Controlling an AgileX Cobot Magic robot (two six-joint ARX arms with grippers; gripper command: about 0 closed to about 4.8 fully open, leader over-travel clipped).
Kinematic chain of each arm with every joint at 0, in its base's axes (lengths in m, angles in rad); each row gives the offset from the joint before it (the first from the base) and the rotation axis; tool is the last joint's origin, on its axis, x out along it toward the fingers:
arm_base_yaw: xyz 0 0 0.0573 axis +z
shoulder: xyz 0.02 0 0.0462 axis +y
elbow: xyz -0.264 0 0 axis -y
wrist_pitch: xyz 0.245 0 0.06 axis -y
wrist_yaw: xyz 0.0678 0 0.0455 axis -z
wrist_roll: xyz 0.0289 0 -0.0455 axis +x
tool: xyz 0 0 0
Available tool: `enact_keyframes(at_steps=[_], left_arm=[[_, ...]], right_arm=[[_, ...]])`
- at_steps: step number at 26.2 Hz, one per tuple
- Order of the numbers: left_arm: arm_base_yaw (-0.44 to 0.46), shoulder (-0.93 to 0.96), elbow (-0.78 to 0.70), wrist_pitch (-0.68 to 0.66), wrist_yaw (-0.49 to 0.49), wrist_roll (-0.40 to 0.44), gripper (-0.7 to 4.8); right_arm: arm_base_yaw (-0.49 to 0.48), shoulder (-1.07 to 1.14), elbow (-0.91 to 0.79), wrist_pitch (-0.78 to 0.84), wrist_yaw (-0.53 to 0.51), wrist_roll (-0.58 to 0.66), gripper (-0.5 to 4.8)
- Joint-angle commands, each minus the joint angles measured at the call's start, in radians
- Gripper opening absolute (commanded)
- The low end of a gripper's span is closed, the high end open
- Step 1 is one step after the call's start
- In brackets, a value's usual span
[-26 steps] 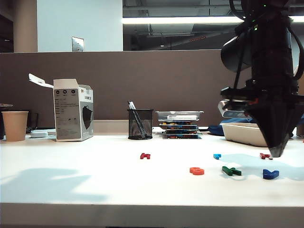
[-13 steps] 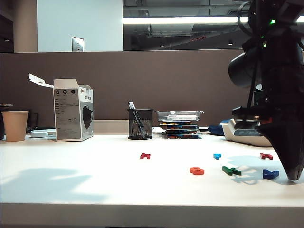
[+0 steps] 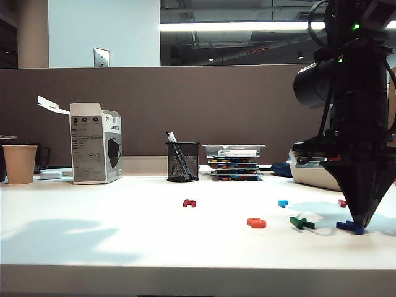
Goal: Select the appropriate letters from the row of letter magnets placed on the table to arrange into the word "sky".
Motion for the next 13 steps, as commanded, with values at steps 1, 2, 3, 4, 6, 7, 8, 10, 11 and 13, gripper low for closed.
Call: enact_keyframes(at_steps=[1,2,3,4,6,7,8,10,11,13], left_arm=[[0.0,-0.002,0.002,0.006,-0.003,0.001,-0.05],[0.0,-0.002,0.002,0.006,-0.003,0.001,-0.05],[0.0,-0.002,0.002,0.006,-0.003,0.001,-0.05],[0.0,-0.002,0.002,0.006,-0.003,0.001,-0.05],[0.0,-0.002,0.002,0.006,-0.003,0.001,-0.05],[0.0,-0.002,0.002,0.006,-0.003,0.001,-0.05],[0.0,-0.002,0.002,0.006,-0.004,0.001,-0.05],[0.001,-0.002,0.002,0.008,-0.005,0.001,-0.05],[0.001,-0.002,0.002,0.013,-0.004,0.001,-0.05],[0.0,-0.002,0.003,0.014,-0.003,0.001,-0.05]], right_arm=[[-0.017,-0.019,0.003,0.001,0.154,0.034,-0.06],[-0.03,-0.034,0.005,0.01,0.155,0.035,-0.06],[-0.05,-0.068,0.014,0.019,0.154,0.035,-0.06],[-0.061,-0.085,0.022,0.021,0.154,0.035,-0.06],[-0.098,-0.145,0.058,0.016,0.148,0.026,-0.06],[-0.127,-0.2,0.077,0.021,0.138,0.011,-0.06],[-0.141,-0.237,0.082,0.031,0.138,0.003,-0.06],[-0.178,-0.345,0.083,0.059,0.127,-0.018,-0.06],[-0.203,-0.409,0.083,0.07,0.124,-0.035,-0.06],[-0.249,-0.507,0.083,0.073,0.116,-0.042,-0.06]])
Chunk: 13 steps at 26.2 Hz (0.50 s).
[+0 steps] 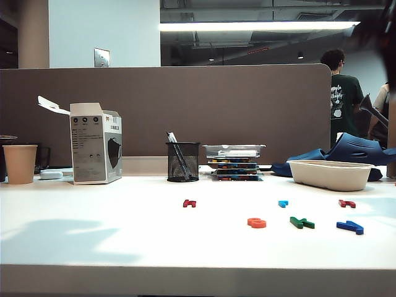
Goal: Select the appropriate letters from the row of letter magnets placed on the table to arrange into the word "sky".
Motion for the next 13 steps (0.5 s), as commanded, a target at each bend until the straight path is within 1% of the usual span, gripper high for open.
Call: enact_keyframes(at_steps=[1,4,8,9,10,11,12,13], left_arm=[[0.0,-0.002,0.002,0.013,-0.004,0.002,-0.05],[0.0,-0.002,0.002,0.014,-0.003,0.001,-0.05],[0.0,-0.002,0.003,0.036,-0.003,0.002,-0.05],[0.001,-0.002,0.003,0.042,-0.006,0.02,-0.05],[0.001,0.002,0.002,0.082,-0.002,0.143,-0.05],[0.001,0.004,0.002,0.113,-0.005,0.206,-0.05],[0.009,0.006,0.002,0.194,-0.025,0.327,-0.05],[0.019,0.007,0.003,0.229,-0.032,0.372,-0.05]], right_arm=[[-0.065,-0.129,0.005,0.014,-0.02,-0.018,-0.06],[-0.152,-0.288,-0.011,0.026,-0.099,-0.034,-0.06],[-0.265,-0.468,-0.072,0.049,-0.173,-0.041,-0.06],[-0.296,-0.52,-0.106,0.072,-0.195,-0.049,-0.06],[-0.321,-0.571,-0.147,0.1,-0.221,-0.051,-0.06],[-0.33,-0.6,-0.177,0.121,-0.24,-0.051,-0.06],[-0.333,-0.647,-0.231,0.154,-0.272,-0.05,-0.06],[-0.333,-0.662,-0.256,0.168,-0.275,-0.051,-0.06]])
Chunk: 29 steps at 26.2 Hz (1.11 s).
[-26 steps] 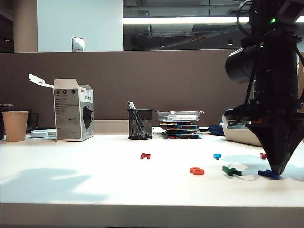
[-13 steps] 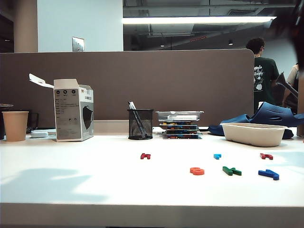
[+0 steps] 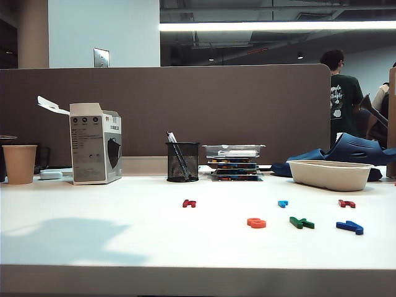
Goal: Select the appropriate letters from the row of letter magnets placed on the table to arrange into the word "sky".
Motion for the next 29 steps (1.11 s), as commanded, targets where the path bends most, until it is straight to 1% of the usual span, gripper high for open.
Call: enact_keyframes(at_steps=[1,3,4,5,6,7,8,9,11,12,14,16,21,22,23,24,25,27,29], left_arm=[[0.035,0.001,0.004,0.167,-0.039,0.229,-0.05],[0.087,0.0,0.012,0.209,-0.043,0.294,-0.05],[0.156,-0.003,0.029,0.211,-0.046,0.356,-0.05],[0.205,-0.006,0.043,0.206,-0.042,0.387,-0.05],[0.279,-0.015,0.061,0.204,-0.022,0.427,-0.05],[0.346,-0.029,0.074,0.204,0.013,0.446,-0.05],[0.442,-0.05,0.086,0.205,0.06,0.459,-0.05],[0.503,-0.069,0.088,0.204,0.086,0.465,-0.05],[0.652,-0.121,0.088,0.183,0.142,0.495,-0.05],[0.731,-0.155,0.087,0.159,0.169,0.512,-0.05],[0.821,-0.221,0.067,0.134,0.185,0.523,-0.05],[0.846,-0.318,0.013,0.118,0.176,0.543,-0.05],[0.845,-0.554,-0.185,0.119,0.156,0.536,-0.05],[0.845,-0.607,-0.237,0.125,0.156,0.528,-0.05],[0.845,-0.702,-0.329,0.14,0.155,0.526,-0.05],[0.845,-0.742,-0.368,0.145,0.151,0.531,-0.05],[0.845,-0.83,-0.447,0.148,0.153,0.542,-0.05],[0.845,-0.946,-0.551,0.151,0.171,0.544,-0.05],[0.844,-1.051,-0.64,0.151,0.182,0.541,-0.05]], right_arm=[[0.004,-0.056,-0.077,0.078,-0.041,-0.003,-0.06],[0.004,-0.094,-0.132,0.106,-0.041,-0.002,-0.06],[0.004,-0.141,-0.186,0.139,-0.043,0.012,-0.06],[0.004,-0.161,-0.212,0.158,-0.045,0.018,-0.06],[0.003,-0.206,-0.263,0.199,-0.058,0.02,-0.06],[0.003,-0.239,-0.299,0.228,-0.059,0.025,-0.06],[0.005,-0.278,-0.341,0.262,-0.059,0.045,-0.06],[0.005,-0.301,-0.364,0.278,-0.063,0.049,-0.06],[0.005,-0.352,-0.41,0.3,-0.066,0.049,-0.06],[0.007,-0.374,-0.431,0.313,-0.085,0.049,-0.06],[0.01,-0.397,-0.467,0.347,-0.131,0.056,-0.06],[0.032,-0.412,-0.499,0.365,-0.145,0.069,-0.06],[0.082,-0.476,-0.587,0.426,-0.145,0.069,-0.06],[0.084,-0.492,-0.607,0.436,-0.146,0.07,-0.06],[0.089,-0.528,-0.65,0.457,-0.148,0.078,-0.06],[0.095,-0.552,-0.674,0.463,-0.148,0.085,-0.06],[0.105,-0.596,-0.714,0.472,-0.145,0.097,-0.06],[0.117,-0.665,-0.765,0.525,-0.148,0.132,-0.06],[0.132,-0.724,-0.805,0.531,-0.141,0.133,-0.06]])
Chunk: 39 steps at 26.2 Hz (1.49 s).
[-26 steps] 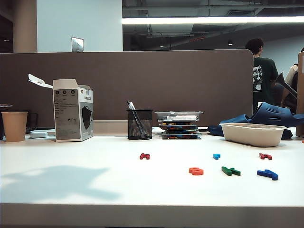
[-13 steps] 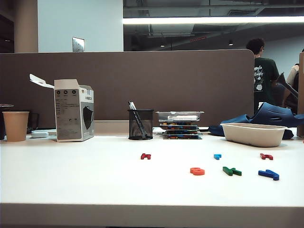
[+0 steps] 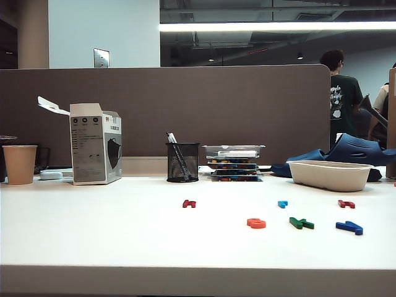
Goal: Select the appropriate letters from the row of letter magnets placed on the table to arrange into the word "sky".
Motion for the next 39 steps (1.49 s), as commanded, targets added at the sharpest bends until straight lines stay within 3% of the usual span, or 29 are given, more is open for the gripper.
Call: enact_keyframes(at_steps=[1,4,7,9,15,18,24,29,39], left_arm=[[0.0,-0.158,-0.129,0.006,0.021,0.0,-0.05],[-0.001,-0.29,-0.27,0.056,0.022,0.005,-0.05],[-0.004,-0.284,-0.353,0.105,0.029,0.003,-0.05],[-0.003,-0.291,-0.492,0.312,0.031,0.004,-0.05],[-0.005,-0.29,-0.787,0.735,0.066,0.011,-0.05],[-0.004,-0.29,-0.881,0.845,0.066,0.011,-0.05],[-0.004,-0.291,-1.004,0.938,0.074,0.003,-0.05],[-0.004,-0.291,-1.057,0.989,0.073,0.0,-0.05],[-0.004,-0.291,-1.062,0.971,0.059,0.0,-0.05]], right_arm=[[0.017,-0.083,-0.049,0.045,0.003,0.014,-0.06],[0.016,-0.128,-0.1,0.069,0.004,0.013,-0.06],[0.016,-0.128,-0.136,0.09,0.031,0.006,-0.06],[0.015,-0.128,-0.186,0.148,0.057,-0.011,-0.06],[0.016,-0.128,-0.298,0.271,0.087,-0.034,-0.06],[0.016,-0.128,-0.333,0.311,0.092,-0.037,-0.06],[0.016,-0.127,-0.341,0.303,0.117,-0.127,-0.06],[0.015,-0.127,-0.341,0.301,0.117,-0.134,-0.01],[0.015,-0.127,-0.341,0.301,0.116,-0.132,0.0]])
